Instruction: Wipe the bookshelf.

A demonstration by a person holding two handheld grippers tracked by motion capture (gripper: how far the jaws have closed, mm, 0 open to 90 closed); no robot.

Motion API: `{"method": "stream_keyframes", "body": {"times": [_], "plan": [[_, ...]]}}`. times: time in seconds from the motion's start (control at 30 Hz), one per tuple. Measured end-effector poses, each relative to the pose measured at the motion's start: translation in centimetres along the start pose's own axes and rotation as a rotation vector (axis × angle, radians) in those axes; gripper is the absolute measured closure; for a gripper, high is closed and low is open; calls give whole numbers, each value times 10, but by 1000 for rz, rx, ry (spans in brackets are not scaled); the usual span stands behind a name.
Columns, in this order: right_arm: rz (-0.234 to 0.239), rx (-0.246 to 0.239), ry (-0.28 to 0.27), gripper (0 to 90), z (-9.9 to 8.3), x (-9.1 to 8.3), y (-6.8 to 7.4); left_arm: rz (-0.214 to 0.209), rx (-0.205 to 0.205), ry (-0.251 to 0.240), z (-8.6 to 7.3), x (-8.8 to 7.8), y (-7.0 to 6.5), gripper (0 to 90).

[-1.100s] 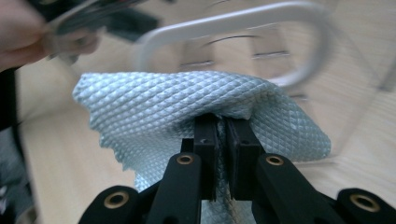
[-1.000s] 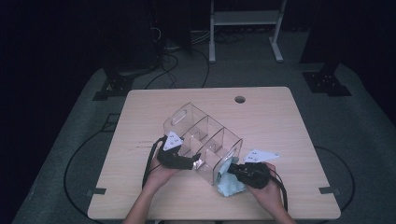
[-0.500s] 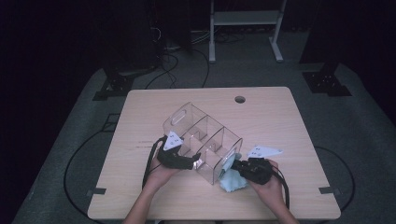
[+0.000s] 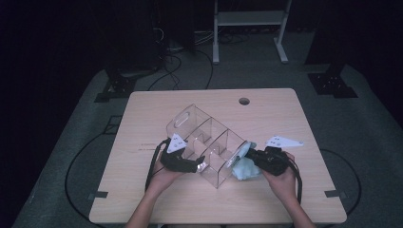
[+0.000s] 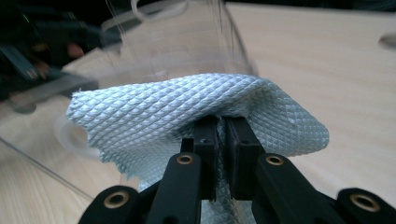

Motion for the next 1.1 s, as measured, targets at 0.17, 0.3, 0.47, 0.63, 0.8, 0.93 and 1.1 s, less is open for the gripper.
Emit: {"method": "stream_keyframes", "body": {"times": [0.17,0.3,0.47,0.63,0.8,0.93,1.1], "plan": [[8,12,-7,833,2,0,-6,4,1,-1,1,1,-1,85],[2,48,27,833,-11,8,-15,2,0,-4,0,1,-1,85],[17,37,-11,833,-6,3,-7,0,0,-3,0,0,0,84],[28,-17,-35,834,-2,-3,12,1,-1,-3,0,1,0,83],[80,-67,-28,833,-4,-5,38,2,-2,-6,-1,0,-1,83],[115,-74,-20,834,-6,-4,46,3,-2,-6,-1,1,-1,83],[76,-40,-25,834,-7,-4,29,5,-3,-5,0,1,-2,83]]}}
Point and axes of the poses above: each handheld gripper's, and its own axes: x roughly forward along the jaws, z roughly out of its top, y roughly to its left, the point moved 4 cm from there along x, roughly forward along the jaws, and after that the axes turned 2 degrees about -y, right-handed, at the moved point
